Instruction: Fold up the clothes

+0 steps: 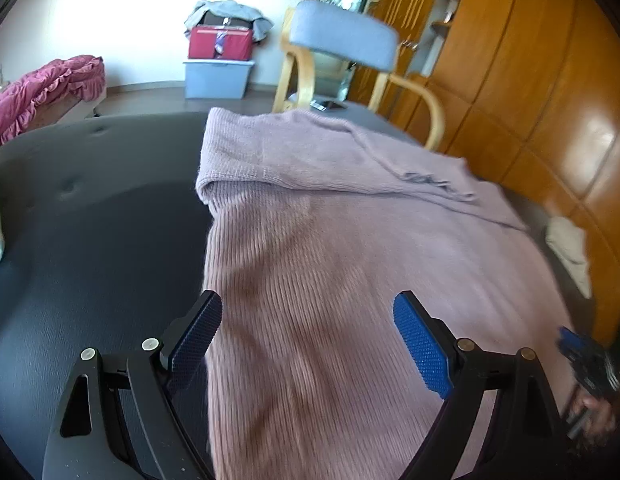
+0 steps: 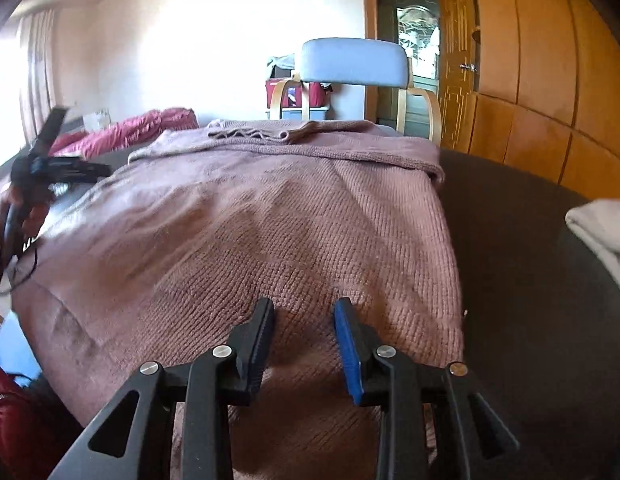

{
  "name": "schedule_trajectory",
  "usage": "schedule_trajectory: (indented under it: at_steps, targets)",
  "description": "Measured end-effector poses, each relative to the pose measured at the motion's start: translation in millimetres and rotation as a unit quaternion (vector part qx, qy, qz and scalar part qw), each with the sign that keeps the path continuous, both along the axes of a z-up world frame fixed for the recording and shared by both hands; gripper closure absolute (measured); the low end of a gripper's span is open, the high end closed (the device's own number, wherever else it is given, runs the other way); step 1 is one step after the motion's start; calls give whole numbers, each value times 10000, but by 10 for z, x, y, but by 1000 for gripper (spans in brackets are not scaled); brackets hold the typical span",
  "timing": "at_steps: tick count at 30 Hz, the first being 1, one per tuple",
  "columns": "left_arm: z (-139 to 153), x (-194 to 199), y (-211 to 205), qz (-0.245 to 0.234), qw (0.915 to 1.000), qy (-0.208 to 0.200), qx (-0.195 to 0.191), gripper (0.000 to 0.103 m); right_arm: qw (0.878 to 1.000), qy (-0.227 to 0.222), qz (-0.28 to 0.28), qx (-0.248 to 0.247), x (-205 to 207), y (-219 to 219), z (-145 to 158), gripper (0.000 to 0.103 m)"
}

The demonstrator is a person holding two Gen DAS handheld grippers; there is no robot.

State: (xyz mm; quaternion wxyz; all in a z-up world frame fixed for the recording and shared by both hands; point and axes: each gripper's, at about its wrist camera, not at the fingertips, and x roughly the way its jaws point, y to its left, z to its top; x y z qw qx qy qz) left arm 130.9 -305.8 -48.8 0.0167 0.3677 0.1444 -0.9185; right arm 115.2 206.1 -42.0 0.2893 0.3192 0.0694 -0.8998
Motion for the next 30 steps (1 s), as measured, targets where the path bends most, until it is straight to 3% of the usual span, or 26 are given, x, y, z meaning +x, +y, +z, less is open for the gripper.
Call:
schedule_trajectory:
  at_steps: [3, 7, 9, 16, 19, 23, 26, 28, 30]
  targets:
    - [-37, 218, 201, -292, 9991, -51, -309, 13, 9999, -65, -27, -153, -24, 10, -8, 72]
    - [-225, 348, 526, -548, 9875, -384, -1430, 13, 9999, -48, -35, -112, -15, -12, -9, 72]
    - [-261, 418, 533, -539, 9838, -338, -1677, 13, 9999, -53, -38, -119, -14, -9, -12, 72]
    - [-296, 654, 137, -604, 9907, -544, -1091, 12, 9996, -125, -61, -231, -27, 16, -17, 72]
    - [-296, 775, 48, -695, 9922, -432, -943, 12, 9997, -118, -63, -220, -23, 13, -18, 72]
    - [-223, 948, -142, -533, 9984, -129, -130, 12, 9996, -156, -86, -224, -30, 13, 13, 72]
    - [-168, 1001, -182, -461, 9988, 148, 88, 12, 9994, 26, 86, -348, 51, -66, 142, 72]
    - [-158, 926, -122, -499, 9986, 145, -3, 12, 9957, 66, 621, -685, 133, -195, 274, 72]
    - [-178, 786, -3, -592, 9977, 46, -338, 12, 9825, -240, 1471, -1119, 181, -458, 369, 72]
